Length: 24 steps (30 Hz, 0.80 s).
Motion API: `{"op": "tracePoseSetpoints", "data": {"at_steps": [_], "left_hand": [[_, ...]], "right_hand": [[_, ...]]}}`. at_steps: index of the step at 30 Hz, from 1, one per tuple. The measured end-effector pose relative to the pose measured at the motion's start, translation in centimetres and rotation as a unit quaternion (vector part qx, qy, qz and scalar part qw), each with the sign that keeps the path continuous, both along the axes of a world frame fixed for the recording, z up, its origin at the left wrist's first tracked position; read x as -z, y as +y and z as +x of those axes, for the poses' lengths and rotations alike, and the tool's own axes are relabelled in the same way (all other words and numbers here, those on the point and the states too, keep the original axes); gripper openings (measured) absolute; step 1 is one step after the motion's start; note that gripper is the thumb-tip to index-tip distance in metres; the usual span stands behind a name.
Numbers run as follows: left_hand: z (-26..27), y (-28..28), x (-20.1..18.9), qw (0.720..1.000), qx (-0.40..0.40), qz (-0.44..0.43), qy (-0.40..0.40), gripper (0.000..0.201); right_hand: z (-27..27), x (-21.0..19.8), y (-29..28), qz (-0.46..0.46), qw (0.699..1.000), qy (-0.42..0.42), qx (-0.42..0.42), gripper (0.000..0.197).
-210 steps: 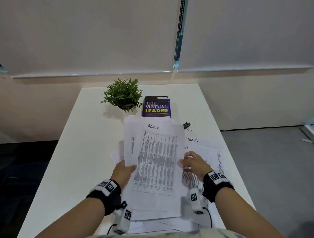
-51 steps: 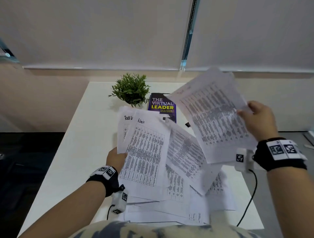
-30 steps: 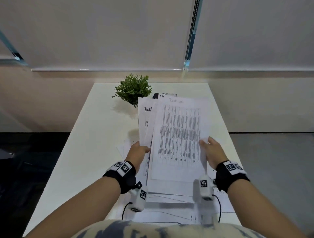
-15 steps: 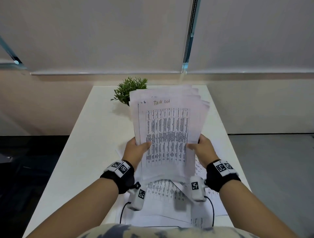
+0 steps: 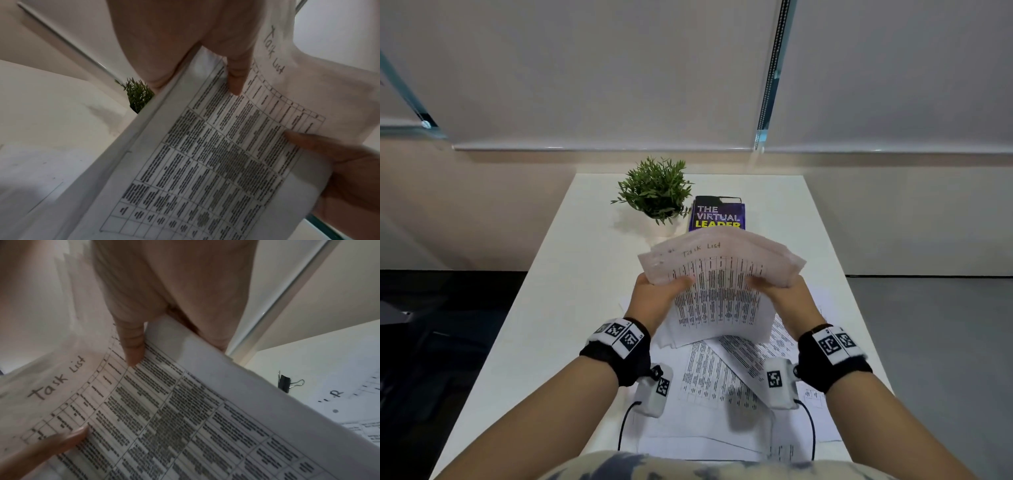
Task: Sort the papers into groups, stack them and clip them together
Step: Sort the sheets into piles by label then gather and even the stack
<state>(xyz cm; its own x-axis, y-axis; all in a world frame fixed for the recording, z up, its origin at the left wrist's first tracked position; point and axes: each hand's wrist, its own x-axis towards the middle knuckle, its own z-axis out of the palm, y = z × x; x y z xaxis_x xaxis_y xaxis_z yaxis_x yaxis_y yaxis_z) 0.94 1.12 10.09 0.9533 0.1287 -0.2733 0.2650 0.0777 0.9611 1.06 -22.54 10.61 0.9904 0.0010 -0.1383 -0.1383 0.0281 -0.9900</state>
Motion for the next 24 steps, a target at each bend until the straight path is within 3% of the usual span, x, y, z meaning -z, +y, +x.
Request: {"op": "tracePoseSetpoints", "data": {"at_steps": [2,7,10,14,18,21,24], "left_hand": [[0.0,0.4,-0.6,1.0,-0.002,-0.011,-0.018,0.034],[0.0,-0.7,-0.6,0.999,0.047,0.009,-0.026,0.033],[0.8,-1.7,-1.3,1.0,-0.008,0.012,-0.011,0.018],[1.9,-0.5,-3.6,0.999,-0.024,-0.031,-0.035,0.03],[3.1,1.0,-5.5,0.984,-0.044,-0.144,-0.099,0.041],[4.3,1.9,-5.5,0.975,-0.07,-0.192,-0.09,0.055],[4.8,2.1,-4.4,0.973,-0.079,-0.213,-0.031,0.064]], "right_hand": [[0.0,-0.1,-0.6,0.013,1.0,0.008,-0.008,0.045],[-0.2,0.4,-0.1,0.004,0.999,-0.016,-0.035,0.045],[0.6,0.9,0.6,0.002,1.0,-0.028,-0.01,0.04],[1.2,2.3,-1.3,0.021,1.0,0.022,0.007,0.038],[0.9,4.0,-3.6,0.007,0.998,0.07,-0.001,0.064],[0.9,5.6,-4.9,0.111,0.988,0.108,0.025,0.083],[0.8,6.0,-4.4,0.238,0.96,0.141,0.053,0.069]]}}
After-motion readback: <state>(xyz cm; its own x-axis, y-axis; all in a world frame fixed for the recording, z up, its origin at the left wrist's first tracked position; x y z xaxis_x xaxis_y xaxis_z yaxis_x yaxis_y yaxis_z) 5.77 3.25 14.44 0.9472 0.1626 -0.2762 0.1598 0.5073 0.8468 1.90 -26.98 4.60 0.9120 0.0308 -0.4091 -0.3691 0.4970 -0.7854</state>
